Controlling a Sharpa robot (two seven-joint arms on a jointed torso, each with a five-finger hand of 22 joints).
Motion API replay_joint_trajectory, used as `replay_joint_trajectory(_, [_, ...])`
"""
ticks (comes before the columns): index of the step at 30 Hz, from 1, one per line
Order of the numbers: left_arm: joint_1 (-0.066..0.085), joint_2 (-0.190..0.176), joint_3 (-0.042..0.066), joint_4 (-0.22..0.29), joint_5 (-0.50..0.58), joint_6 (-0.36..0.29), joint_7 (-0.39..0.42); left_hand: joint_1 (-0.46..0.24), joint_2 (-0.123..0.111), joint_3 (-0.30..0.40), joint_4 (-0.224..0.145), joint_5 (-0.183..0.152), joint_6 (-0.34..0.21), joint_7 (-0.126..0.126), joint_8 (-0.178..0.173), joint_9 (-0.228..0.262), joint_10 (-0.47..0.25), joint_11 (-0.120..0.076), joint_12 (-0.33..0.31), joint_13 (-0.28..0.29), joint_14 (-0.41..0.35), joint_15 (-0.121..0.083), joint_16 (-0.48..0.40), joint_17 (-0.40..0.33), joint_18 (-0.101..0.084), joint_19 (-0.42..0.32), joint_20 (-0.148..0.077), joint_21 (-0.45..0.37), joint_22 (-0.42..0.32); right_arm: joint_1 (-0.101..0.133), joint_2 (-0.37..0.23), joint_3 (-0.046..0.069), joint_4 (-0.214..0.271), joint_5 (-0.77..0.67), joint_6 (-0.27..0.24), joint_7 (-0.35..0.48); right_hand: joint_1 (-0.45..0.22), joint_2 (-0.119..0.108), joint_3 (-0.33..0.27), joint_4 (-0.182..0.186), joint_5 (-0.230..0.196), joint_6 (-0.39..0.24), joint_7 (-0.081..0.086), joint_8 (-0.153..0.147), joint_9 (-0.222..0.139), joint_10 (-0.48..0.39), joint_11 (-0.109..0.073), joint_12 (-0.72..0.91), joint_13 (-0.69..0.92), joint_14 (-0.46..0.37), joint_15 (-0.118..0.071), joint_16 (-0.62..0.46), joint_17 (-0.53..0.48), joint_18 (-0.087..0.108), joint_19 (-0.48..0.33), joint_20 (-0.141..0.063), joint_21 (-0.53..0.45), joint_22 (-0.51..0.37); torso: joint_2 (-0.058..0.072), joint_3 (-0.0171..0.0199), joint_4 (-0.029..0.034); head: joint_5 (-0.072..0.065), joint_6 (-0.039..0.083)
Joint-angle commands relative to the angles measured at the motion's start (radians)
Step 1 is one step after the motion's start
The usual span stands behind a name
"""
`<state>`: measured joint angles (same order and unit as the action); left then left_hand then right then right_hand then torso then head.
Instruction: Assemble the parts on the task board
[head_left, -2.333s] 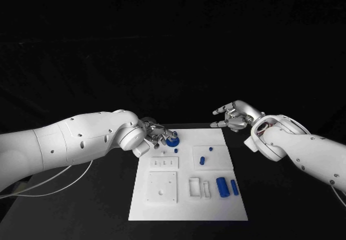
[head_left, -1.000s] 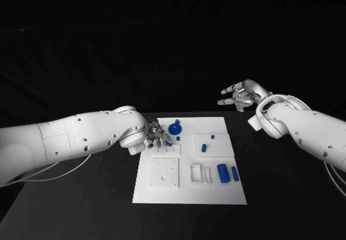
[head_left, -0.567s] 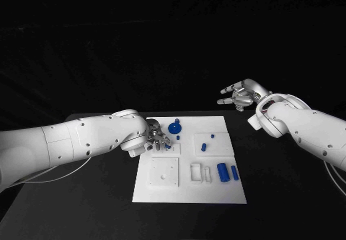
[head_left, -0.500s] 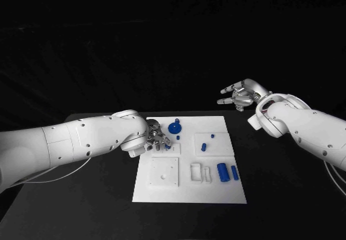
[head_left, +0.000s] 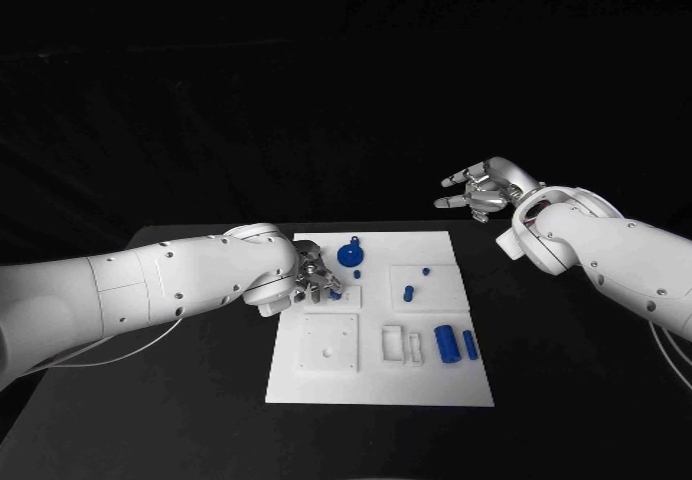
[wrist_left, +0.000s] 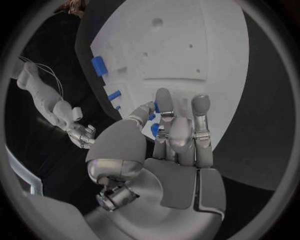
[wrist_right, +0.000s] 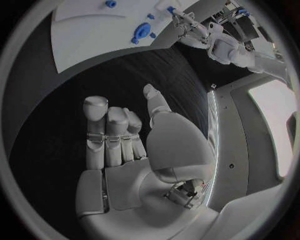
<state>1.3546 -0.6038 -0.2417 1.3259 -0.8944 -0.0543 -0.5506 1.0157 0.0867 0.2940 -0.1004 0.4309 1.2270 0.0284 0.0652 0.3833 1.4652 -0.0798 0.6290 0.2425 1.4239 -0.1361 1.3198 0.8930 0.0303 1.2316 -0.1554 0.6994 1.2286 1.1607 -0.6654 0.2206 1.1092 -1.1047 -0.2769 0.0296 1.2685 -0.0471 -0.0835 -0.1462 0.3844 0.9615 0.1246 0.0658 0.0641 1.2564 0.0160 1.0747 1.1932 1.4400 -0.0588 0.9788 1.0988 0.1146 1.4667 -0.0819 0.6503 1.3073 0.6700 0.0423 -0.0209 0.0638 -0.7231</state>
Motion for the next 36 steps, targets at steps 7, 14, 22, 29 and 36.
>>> replay_joint_trajectory(7, [-0.004,-0.001,0.0,0.003,-0.03,-0.014,-0.002,0.003,0.012,0.021,-0.014,0.002,0.135,-0.078,0.003,0.671,0.051,-0.008,0.002,-0.002,0.005,-0.002,0.001,-0.003,-0.01,0.018,0.0,-0.032,0.031,0.001,0.001,0.001,0.003,-0.004,0.017,0.006,0.003,0.01,0.001,-0.004,0.003,0.005,0.0,-0.003,0.001,-0.007,0.001,-0.004,-0.002,-0.006,0.002,-0.004,0.0,0.01,0.05,0.007,-0.005,0.063,0.0,0.0004,-0.0003,0.002,0.002])
replay_joint_trajectory(14, [-0.004,-0.004,0.0,0.006,-0.033,-0.008,-0.006,0.005,0.011,0.021,-0.014,0.001,0.135,-0.078,0.003,0.671,0.051,-0.007,0.003,-0.001,0.005,-0.002,0.001,-0.004,-0.01,0.02,0.0,-0.044,0.044,0.001,0.001,0.001,0.002,-0.005,0.019,0.006,0.003,0.01,0.001,-0.004,0.003,0.005,0.0,-0.003,0.001,-0.007,0.001,-0.004,-0.002,-0.006,0.002,-0.004,0.0,0.01,0.05,0.007,-0.005,0.063,0.0,0.0,-0.0002,0.001,0.001])
replay_joint_trajectory(22, [-0.005,-0.008,0.0,0.009,-0.033,0.007,-0.009,0.005,0.011,0.022,-0.015,0.003,0.135,-0.078,0.003,0.672,0.051,-0.007,0.004,-0.001,0.005,-0.001,0.003,-0.003,-0.012,0.03,0.0,-0.068,0.072,0.001,0.002,0.001,0.002,-0.005,0.022,0.005,0.001,0.013,-0.002,-0.007,0.004,0.008,0.0,-0.003,0.001,-0.007,0.001,-0.003,-0.001,-0.006,0.002,-0.004,0.001,0.01,0.05,0.006,-0.005,0.063,0.0,-0.0002,-0.0003,0.001,0.0])
replay_joint_trajectory(29, [-0.005,-0.01,0.0,0.013,-0.032,0.017,-0.009,0.003,0.011,0.024,-0.02,0.008,0.137,-0.079,0.003,0.672,0.051,-0.007,0.005,0.0,0.007,-0.001,0.002,-0.005,-0.014,0.037,0.0,-0.085,0.088,0.001,0.002,0.001,0.002,-0.006,0.024,0.005,0.001,0.013,-0.002,-0.007,0.004,0.008,0.0,-0.003,0.001,-0.007,0.001,-0.003,-0.001,-0.006,0.002,-0.004,0.001,0.01,0.05,0.006,-0.005,0.063,0.0,-0.0001,-0.0008,0.001,-0.001])
replay_joint_trajectory(36, [-0.005,-0.012,0.0,0.012,-0.031,0.022,-0.009,0.002,0.011,0.024,-0.021,0.01,0.137,-0.079,0.003,0.672,0.051,-0.007,0.006,0.0,0.007,0.0,0.003,-0.003,-0.014,0.038,0.001,-0.087,0.089,0.001,0.003,0.001,0.001,-0.006,0.026,0.004,0.001,0.013,-0.002,-0.007,0.004,0.008,0.0,-0.003,0.001,-0.007,0.001,-0.003,-0.001,-0.006,0.002,-0.004,0.001,0.01,0.05,0.006,-0.005,0.063,0.0,0.0003,-0.0007,0.001,-0.002])
